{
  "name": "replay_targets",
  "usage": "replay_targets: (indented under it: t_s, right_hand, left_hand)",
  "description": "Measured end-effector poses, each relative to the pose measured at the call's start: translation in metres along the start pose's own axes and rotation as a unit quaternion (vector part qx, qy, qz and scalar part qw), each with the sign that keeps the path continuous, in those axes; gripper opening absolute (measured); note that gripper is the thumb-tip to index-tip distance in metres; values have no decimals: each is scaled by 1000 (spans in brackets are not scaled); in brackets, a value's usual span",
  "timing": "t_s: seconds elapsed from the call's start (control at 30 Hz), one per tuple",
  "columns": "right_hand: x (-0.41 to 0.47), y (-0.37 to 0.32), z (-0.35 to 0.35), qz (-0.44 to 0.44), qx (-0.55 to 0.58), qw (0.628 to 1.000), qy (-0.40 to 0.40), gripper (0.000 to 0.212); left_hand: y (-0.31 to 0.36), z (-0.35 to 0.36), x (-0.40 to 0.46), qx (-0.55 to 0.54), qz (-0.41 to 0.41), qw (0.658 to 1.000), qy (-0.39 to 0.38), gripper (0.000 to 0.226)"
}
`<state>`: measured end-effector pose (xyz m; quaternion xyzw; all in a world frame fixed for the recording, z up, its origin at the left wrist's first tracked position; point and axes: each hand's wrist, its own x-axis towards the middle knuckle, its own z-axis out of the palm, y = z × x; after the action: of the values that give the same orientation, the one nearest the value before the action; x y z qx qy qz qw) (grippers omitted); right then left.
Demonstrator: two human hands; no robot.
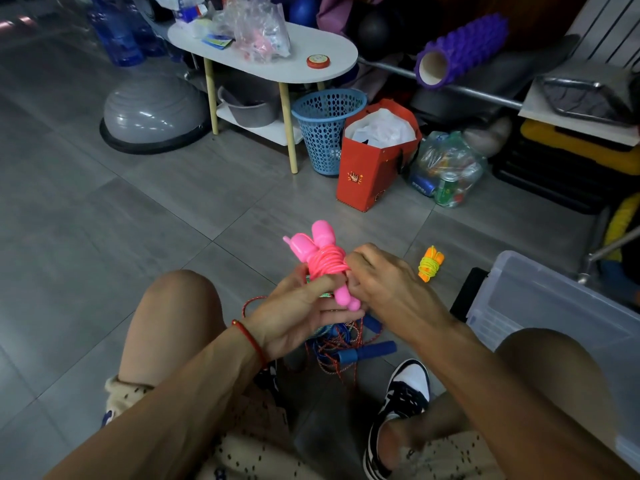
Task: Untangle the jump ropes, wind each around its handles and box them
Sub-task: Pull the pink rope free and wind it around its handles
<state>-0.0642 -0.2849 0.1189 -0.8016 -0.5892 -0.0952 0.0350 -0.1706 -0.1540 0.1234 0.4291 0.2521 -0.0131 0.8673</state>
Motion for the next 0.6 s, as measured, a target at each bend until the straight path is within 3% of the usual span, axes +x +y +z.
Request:
replay_targets:
  t_s: [0.1, 0.23, 0.43, 0.5, 0.6]
  right_hand:
    - [-2, -5, 1, -34, -18, 999, 21, 33]
    - [-1, -7, 2, -52, 6, 992, 117, 20]
    - [6, -14, 10, 65, 227, 955, 180, 1]
    - [7, -16, 8, 132, 316, 921, 185, 5]
    - [6, -17, 6, 189, 347, 899, 191, 11]
  left_hand:
    - [0, 2, 4, -64, -11, 998, 13, 36]
    - [-4, 2, 14, -101, 19, 993, 54, 39]
    - [-9, 4, 20, -114, 71, 985, 108, 30]
    - [-6, 6, 22, -137, 93, 978, 128, 40]
    - [-3, 12, 25, -148, 133, 969, 147, 38]
